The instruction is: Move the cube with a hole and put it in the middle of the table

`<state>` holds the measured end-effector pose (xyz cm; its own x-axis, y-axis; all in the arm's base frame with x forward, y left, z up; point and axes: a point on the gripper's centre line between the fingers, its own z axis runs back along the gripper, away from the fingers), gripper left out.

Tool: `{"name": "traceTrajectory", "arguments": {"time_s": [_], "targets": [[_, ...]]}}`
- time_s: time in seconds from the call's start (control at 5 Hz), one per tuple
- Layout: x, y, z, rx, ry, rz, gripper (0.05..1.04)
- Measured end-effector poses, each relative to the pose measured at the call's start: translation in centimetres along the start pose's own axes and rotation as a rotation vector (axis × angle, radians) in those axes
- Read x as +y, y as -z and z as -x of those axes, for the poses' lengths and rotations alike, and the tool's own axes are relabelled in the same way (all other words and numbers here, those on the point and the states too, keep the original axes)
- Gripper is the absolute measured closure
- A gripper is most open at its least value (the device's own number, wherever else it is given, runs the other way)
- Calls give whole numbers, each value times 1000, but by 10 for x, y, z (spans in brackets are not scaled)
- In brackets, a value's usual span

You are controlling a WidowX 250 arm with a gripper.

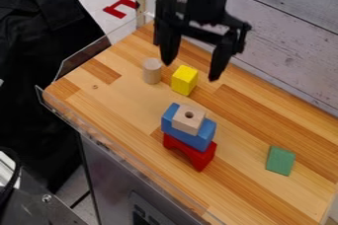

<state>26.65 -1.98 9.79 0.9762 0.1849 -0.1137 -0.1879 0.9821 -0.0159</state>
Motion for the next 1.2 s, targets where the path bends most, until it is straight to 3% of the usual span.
{"name": "traceTrajectory", "arguments": {"time_s": [0.4,1.0,1.2], "targets": [[-11,26,17,24,28,13,83],[-12,39,19,51,14,6,118],[-15,46,21,81,5,16,296]]}}
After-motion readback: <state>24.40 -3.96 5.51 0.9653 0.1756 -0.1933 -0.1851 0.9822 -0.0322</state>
